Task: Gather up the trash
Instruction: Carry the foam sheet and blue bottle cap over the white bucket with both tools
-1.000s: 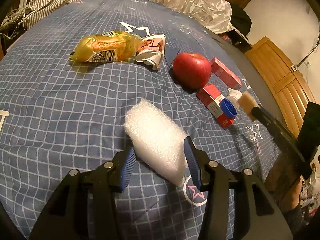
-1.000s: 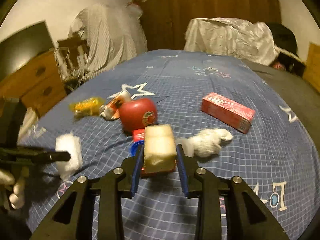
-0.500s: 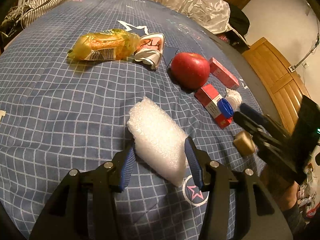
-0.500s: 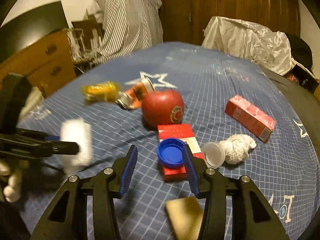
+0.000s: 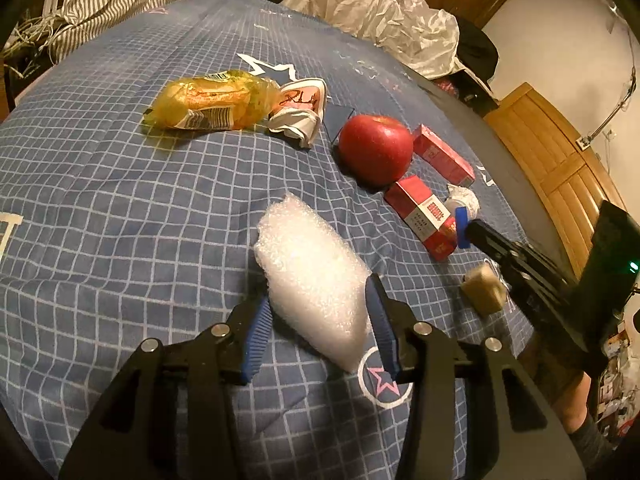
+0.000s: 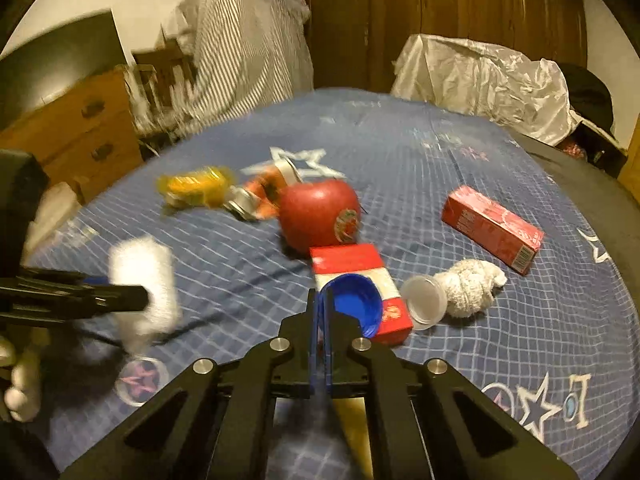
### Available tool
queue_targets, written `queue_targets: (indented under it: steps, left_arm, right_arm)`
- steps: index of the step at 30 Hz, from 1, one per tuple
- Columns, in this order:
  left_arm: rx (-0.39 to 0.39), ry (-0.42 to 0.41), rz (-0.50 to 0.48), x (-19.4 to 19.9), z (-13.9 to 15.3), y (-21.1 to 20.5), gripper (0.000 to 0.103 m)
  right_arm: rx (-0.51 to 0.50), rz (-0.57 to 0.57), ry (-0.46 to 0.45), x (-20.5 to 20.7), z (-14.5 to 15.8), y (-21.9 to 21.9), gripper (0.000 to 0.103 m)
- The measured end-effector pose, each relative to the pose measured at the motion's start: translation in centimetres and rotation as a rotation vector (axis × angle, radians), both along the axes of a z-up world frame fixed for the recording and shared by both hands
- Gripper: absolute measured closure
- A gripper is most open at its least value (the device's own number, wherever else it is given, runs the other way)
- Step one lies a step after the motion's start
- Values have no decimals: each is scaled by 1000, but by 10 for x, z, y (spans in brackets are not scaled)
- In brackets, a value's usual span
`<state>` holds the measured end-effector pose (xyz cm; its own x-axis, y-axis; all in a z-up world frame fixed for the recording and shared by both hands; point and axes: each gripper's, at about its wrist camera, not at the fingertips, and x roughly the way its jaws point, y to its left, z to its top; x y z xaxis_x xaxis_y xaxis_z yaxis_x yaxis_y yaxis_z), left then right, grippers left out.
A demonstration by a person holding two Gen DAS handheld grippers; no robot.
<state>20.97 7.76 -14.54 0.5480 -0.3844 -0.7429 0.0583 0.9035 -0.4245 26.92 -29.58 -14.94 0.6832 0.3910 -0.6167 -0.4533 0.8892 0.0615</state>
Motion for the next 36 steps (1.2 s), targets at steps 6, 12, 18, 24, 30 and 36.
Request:
queue_targets:
  steps: [6,12,18,24,30,36]
  left_arm:
    - [25,-84,35,-18,31,10,61]
    - [96,-211,92,-49,81,24,61]
    - [153,-322,157,-77,129,46,61]
    - [205,-370,242,-97,158,82,61]
    - [257,-400,331,-115,180,127,61]
    - [310,-413,406,-132,201,171,61]
  right_arm:
    - [88,15,-100,-50,36,7,100]
    - [137,51,-199,-84,83,35,100]
    - [166,114,-248,-99,125,75,100]
    - [170,175,-279,-109,160,129,100]
    - [170,250,-284,-113,189,193,100]
    - [178,336,-277,-115,215,264,100]
